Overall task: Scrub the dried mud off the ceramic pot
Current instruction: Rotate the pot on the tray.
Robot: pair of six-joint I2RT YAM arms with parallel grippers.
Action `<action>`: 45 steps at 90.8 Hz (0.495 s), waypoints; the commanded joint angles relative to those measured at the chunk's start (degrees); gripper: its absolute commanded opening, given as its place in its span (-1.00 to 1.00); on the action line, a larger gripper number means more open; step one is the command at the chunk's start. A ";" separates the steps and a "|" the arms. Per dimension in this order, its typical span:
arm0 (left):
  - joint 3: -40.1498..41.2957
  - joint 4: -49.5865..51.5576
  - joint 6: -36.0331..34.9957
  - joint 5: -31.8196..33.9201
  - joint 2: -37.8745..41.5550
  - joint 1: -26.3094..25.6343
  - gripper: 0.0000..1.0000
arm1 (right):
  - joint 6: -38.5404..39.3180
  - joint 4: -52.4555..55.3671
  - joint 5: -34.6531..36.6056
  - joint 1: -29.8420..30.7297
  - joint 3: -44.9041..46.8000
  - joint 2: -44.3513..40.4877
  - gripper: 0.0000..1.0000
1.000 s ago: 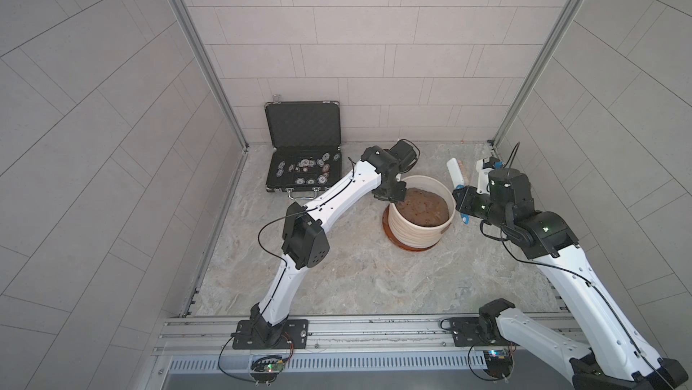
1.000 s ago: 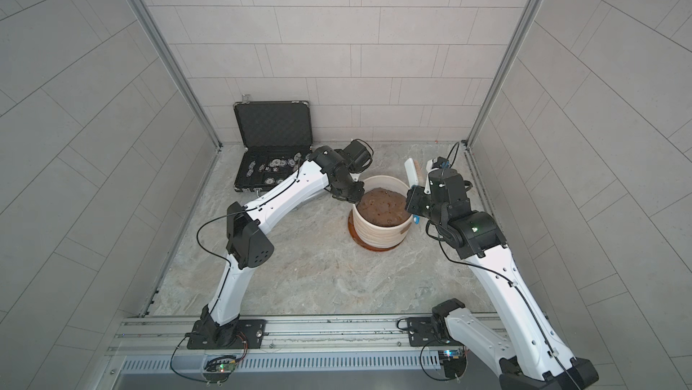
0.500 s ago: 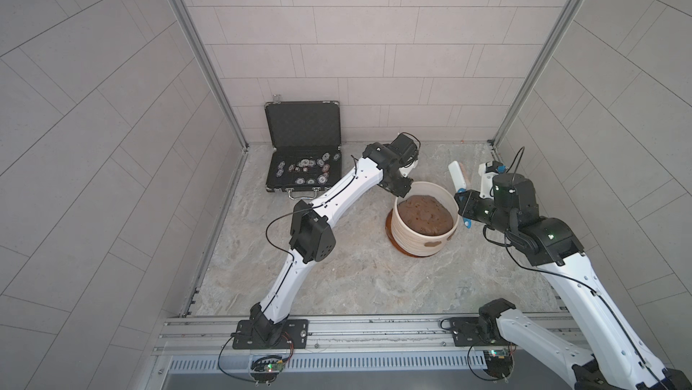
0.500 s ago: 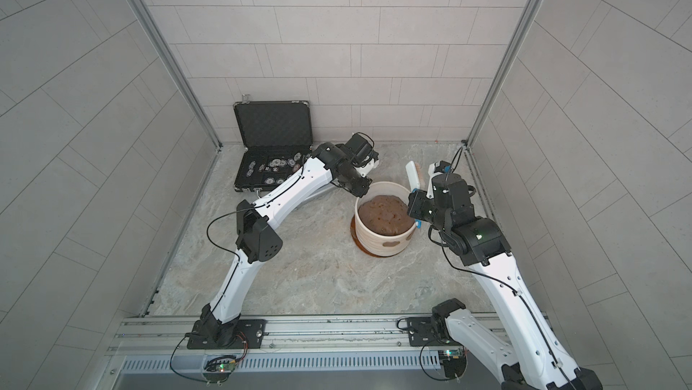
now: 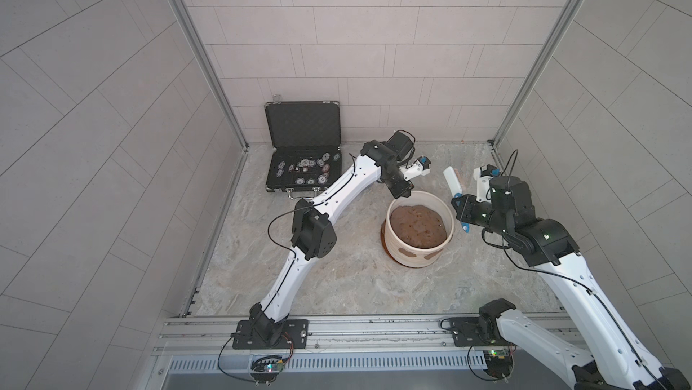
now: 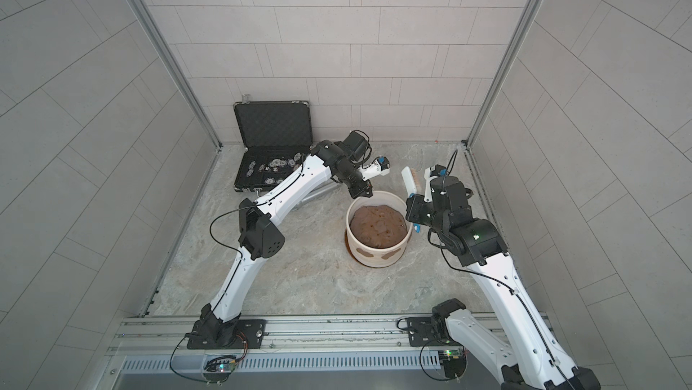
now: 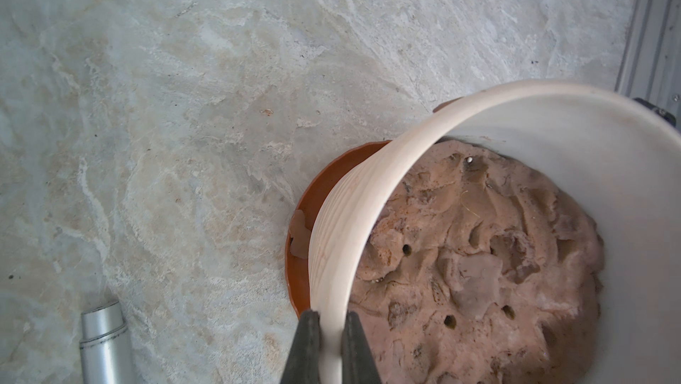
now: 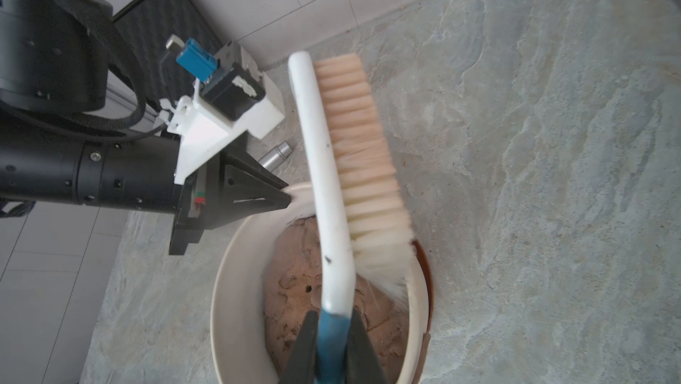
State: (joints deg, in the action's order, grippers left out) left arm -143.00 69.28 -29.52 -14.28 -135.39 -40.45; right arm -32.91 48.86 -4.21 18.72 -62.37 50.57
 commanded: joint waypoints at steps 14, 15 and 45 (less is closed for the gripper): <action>-0.64 11.38 -17.34 -6.31 -2.32 4.51 -1.00 | 4.78 -7.01 -8.27 -0.18 3.31 -3.96 -1.00; -0.67 11.61 -17.69 -6.47 -2.33 4.59 -1.00 | 4.91 -7.10 -8.49 -0.18 3.35 -4.01 -1.00; -3.87 8.19 -12.19 -9.56 0.59 8.19 0.29 | 12.32 -11.45 -23.71 0.31 6.53 -4.22 -1.00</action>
State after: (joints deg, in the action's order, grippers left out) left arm -143.76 77.08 -45.41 -19.57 -135.66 -34.92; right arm -25.91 41.23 -19.79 18.74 -57.19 47.18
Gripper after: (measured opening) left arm 0.598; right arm 0.157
